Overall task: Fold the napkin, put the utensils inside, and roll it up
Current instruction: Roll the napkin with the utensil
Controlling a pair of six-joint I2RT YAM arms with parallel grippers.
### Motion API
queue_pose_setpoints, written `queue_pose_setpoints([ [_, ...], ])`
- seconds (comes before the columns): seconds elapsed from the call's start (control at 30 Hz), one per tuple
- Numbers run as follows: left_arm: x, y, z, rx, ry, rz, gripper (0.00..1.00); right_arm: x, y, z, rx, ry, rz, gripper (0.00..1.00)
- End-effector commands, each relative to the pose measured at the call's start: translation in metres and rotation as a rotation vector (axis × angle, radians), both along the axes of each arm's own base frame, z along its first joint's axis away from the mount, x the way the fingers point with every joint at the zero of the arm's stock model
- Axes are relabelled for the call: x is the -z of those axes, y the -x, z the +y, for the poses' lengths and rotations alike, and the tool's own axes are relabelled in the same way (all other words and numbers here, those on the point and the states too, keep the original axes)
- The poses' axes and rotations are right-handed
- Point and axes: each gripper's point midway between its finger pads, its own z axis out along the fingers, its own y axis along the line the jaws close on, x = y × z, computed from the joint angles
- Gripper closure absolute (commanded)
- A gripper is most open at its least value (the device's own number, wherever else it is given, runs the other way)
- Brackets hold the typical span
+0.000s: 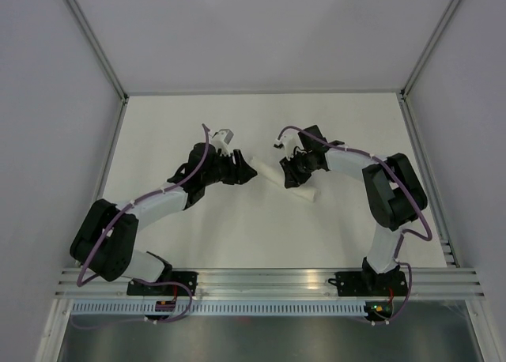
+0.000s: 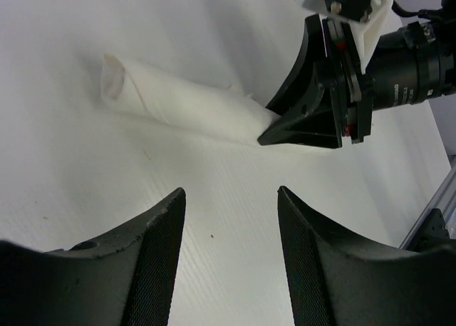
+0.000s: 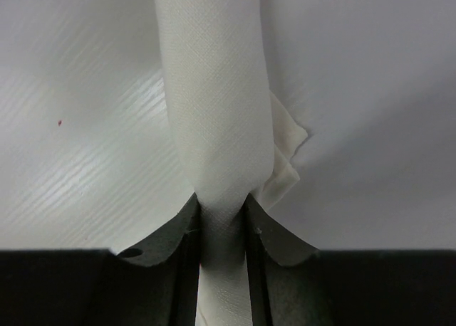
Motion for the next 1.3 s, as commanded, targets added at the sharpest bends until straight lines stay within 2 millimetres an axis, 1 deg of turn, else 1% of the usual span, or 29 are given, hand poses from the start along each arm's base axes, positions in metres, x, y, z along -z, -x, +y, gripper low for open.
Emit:
queue_pose_setpoints([
  [0.0, -0.011, 0.000, 0.003, -0.075, 0.074, 0.022, 0.41, 0.039, 0.006, -0.017, 0.210, 0.118, 0.169, 0.67],
  [0.07, -0.007, 0.000, 0.004, -0.088, 0.071, 0.033, 0.41, 0.041, -0.003, -0.013, 0.251, 0.107, 0.177, 0.67],
  [0.13, -0.004, -0.003, 0.005, -0.106, 0.068, 0.046, 0.41, 0.041, -0.008, -0.008, 0.306, 0.089, 0.197, 0.67],
  [0.17, -0.006, -0.006, 0.004, -0.113, 0.069, 0.048, 0.41, 0.043, -0.012, -0.005, 0.324, 0.080, 0.202, 0.67],
  [0.2, 0.000, -0.008, 0.003, -0.121, 0.063, 0.066, 0.41, 0.044, -0.014, -0.004, 0.338, 0.073, 0.205, 0.67],
  [0.27, -0.003, -0.016, 0.001, -0.144, 0.072, 0.070, 0.41, 0.045, -0.018, 0.002, 0.404, 0.045, 0.236, 0.67],
  [0.3, 0.003, -0.020, 0.001, -0.161, 0.067, 0.088, 0.41, 0.045, -0.018, 0.006, 0.439, 0.029, 0.260, 0.67],
  [0.33, 0.004, -0.024, 0.001, -0.174, 0.067, 0.093, 0.41, 0.046, -0.019, 0.008, 0.452, 0.019, 0.275, 0.67],
  [0.37, 0.002, -0.030, 0.000, -0.191, 0.069, 0.094, 0.41, 0.045, -0.022, 0.012, 0.461, 0.002, 0.275, 0.67],
  [0.43, 0.009, -0.042, 0.000, -0.241, 0.062, 0.114, 0.41, 0.044, -0.024, 0.017, 0.505, -0.028, 0.303, 0.66],
  [0.5, 0.007, -0.051, -0.003, -0.271, 0.089, 0.121, 0.41, 0.043, -0.027, 0.022, 0.521, -0.046, 0.312, 0.66],
  [0.53, 0.016, -0.056, -0.002, -0.296, 0.077, 0.139, 0.43, 0.043, -0.027, 0.024, 0.528, -0.055, 0.322, 0.66],
  [0.57, 0.012, -0.064, -0.004, -0.316, 0.085, 0.136, 0.43, 0.042, -0.028, 0.026, 0.541, -0.067, 0.329, 0.66],
  [0.63, 0.020, -0.075, -0.003, -0.366, 0.082, 0.154, 0.43, 0.041, -0.028, 0.028, 0.550, -0.078, 0.336, 0.66],
  [0.7, 0.032, -0.086, -0.008, -0.389, 0.082, 0.182, 0.44, 0.039, -0.028, 0.029, 0.554, -0.092, 0.340, 0.66],
  [0.73, 0.030, -0.093, -0.011, -0.404, 0.091, 0.178, 0.44, 0.038, -0.028, 0.030, 0.554, -0.097, 0.347, 0.66],
  [0.77, 0.044, -0.096, -0.013, -0.410, 0.080, 0.198, 0.44, 0.037, -0.028, 0.032, 0.550, -0.107, 0.351, 0.66],
  [0.8, 0.046, -0.098, -0.018, -0.410, 0.087, 0.202, 0.44, 0.038, -0.028, 0.032, 0.560, -0.112, 0.360, 0.66],
  [0.83, 0.046, -0.105, -0.019, -0.433, 0.085, 0.195, 0.44, 0.037, -0.027, 0.033, 0.561, -0.119, 0.364, 0.66],
  [0.87, 0.057, -0.107, -0.020, -0.438, 0.068, 0.211, 0.44, 0.036, -0.028, 0.036, 0.557, -0.129, 0.368, 0.66],
  [0.9, 0.060, -0.109, -0.022, -0.444, 0.063, 0.212, 0.44, 0.036, -0.028, 0.037, 0.563, -0.135, 0.375, 0.66],
  [0.97, 0.056, -0.117, -0.027, -0.443, 0.086, 0.187, 0.44, 0.038, -0.027, 0.039, 0.561, -0.143, 0.390, 0.66],
  [1.0, 0.064, -0.117, -0.031, -0.426, 0.081, 0.203, 0.44, 0.038, -0.026, 0.040, 0.565, -0.148, 0.401, 0.66],
  [1.03, 0.061, -0.121, -0.036, -0.413, 0.079, 0.202, 0.44, 0.039, -0.026, 0.041, 0.564, -0.156, 0.404, 0.66],
  [1.1, 0.070, -0.122, -0.042, -0.394, 0.042, 0.212, 0.45, 0.037, -0.024, 0.045, 0.557, -0.177, 0.422, 0.66],
  [1.13, 0.066, -0.127, -0.044, -0.400, 0.034, 0.200, 0.45, 0.036, -0.025, 0.048, 0.559, -0.190, 0.433, 0.66],
  [1.17, 0.072, -0.125, -0.043, -0.398, 0.008, 0.218, 0.46, 0.036, -0.025, 0.050, 0.561, -0.198, 0.442, 0.66],
  [1.23, 0.075, -0.129, -0.044, -0.405, -0.010, 0.223, 0.47, 0.032, -0.027, 0.057, 0.559, -0.232, 0.464, 0.66],
  [1.27, 0.081, -0.127, -0.042, -0.406, -0.037, 0.241, 0.48, 0.030, -0.028, 0.059, 0.557, -0.244, 0.467, 0.66],
])
